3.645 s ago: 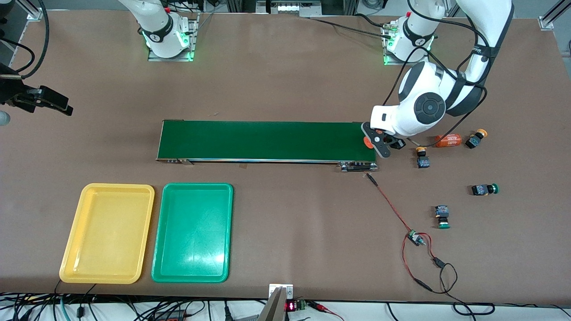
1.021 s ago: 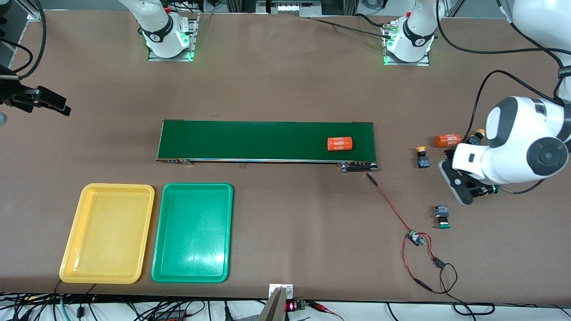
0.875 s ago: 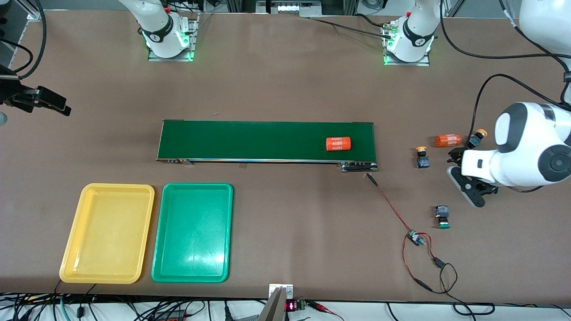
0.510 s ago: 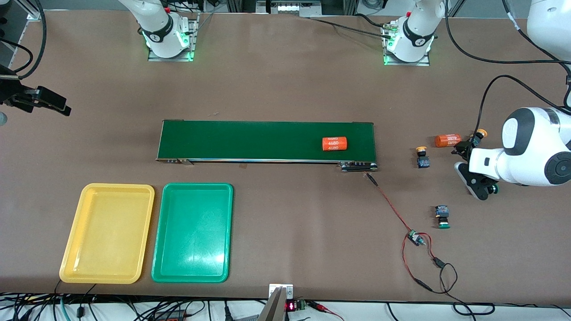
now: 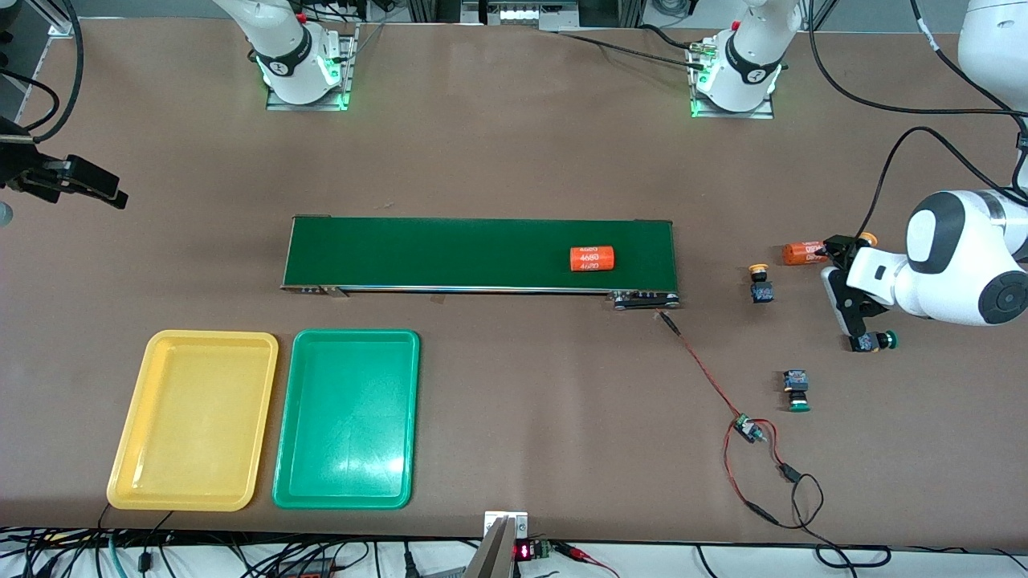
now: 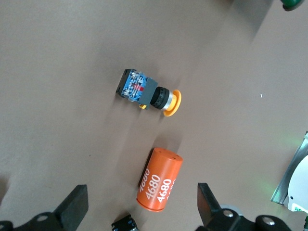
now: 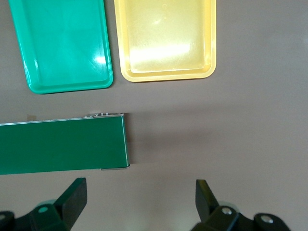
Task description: Sort buttons by color to trays
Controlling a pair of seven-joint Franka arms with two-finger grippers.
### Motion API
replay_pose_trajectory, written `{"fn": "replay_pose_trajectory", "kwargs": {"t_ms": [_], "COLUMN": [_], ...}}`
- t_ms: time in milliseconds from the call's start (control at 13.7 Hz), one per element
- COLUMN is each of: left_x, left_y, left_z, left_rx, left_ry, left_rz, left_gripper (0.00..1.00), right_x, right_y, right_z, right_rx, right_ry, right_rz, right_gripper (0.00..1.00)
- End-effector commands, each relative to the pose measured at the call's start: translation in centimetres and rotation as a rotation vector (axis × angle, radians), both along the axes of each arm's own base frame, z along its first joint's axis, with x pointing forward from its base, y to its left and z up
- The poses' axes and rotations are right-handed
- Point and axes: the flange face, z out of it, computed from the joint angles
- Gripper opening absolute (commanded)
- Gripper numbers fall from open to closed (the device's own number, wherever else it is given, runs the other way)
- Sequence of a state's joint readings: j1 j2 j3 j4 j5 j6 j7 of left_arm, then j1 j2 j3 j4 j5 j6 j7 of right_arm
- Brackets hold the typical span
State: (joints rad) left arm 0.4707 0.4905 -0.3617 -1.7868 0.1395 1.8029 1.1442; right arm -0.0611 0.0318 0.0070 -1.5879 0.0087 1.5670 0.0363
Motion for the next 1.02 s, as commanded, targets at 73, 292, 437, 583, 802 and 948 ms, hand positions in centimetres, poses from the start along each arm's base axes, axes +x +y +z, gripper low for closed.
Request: {"fn": "replay_pose_trajectory", "kwargs": {"t_ms": [73,292,437,583,802,948], "left_x": [-1.6,-1.9,-1.9,-2.1,-4.4,-5.9], "left_y": [-1.0,-1.9,-1.8,-0.8,-0.8,-0.2], "left_z": [2.5,3.3,3.4,2.9,0.8,-0.6], "left_rx": [-0.012,-0.031,-0.035,-0.051,-0.061,-0.069], "left_ry": [-0.045,-0.037,-0.040,-0.045,-0.063,-0.095], "left_rz": [-0.038,-0.085,-0.093,-0.103,-0.141,-0.167], "left_gripper": [1.00,1.00,1.00,1.00,1.00,1.00], "right_x": [0.1,0.1,0.1,0.1,0.1,0.1], "right_y": [0.0,0.1,0.1,0.1,0.1,0.1], "right_z": [0.5,0.5,0.5,0.5,0.5,0.5], "right_rx": [0.017,0.017,0.017,0.017,0.017,0.017], "right_ry": [-0.011,-0.011,-0.011,-0.011,-0.011,-0.011], "right_rz": [-0.002,-0.001,-0.001,-0.001,-0.001,-0.001], "right_gripper": [1.00,1.00,1.00,1.00,1.00,1.00]}}
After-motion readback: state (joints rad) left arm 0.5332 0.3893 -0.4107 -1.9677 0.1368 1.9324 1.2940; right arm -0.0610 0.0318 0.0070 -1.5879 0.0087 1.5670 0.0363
